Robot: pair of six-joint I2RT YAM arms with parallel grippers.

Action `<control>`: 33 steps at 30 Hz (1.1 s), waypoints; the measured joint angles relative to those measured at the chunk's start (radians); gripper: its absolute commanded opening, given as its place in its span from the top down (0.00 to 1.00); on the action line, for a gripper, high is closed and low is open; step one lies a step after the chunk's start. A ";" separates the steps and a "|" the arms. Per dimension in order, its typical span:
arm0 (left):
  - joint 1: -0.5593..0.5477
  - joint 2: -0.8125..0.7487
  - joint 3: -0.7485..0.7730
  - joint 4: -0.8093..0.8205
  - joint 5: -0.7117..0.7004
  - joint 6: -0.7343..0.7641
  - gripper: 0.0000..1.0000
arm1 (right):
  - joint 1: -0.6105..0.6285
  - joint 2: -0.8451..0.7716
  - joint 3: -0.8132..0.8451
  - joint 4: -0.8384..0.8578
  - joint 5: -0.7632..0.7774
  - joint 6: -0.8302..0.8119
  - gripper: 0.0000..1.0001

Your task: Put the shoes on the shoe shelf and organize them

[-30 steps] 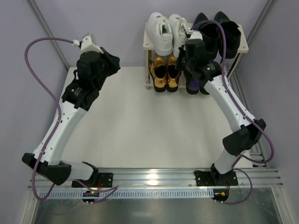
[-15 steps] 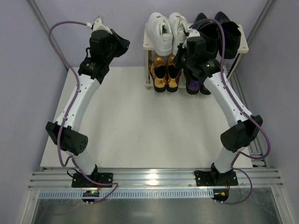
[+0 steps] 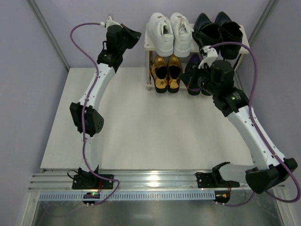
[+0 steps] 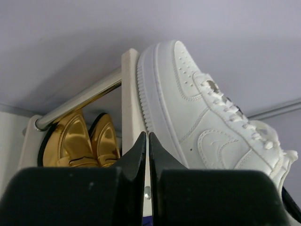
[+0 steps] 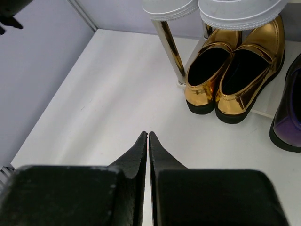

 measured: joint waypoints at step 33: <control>-0.061 0.261 0.275 0.166 -0.005 -0.266 1.00 | 0.000 -0.296 -0.183 -0.080 0.103 -0.011 0.96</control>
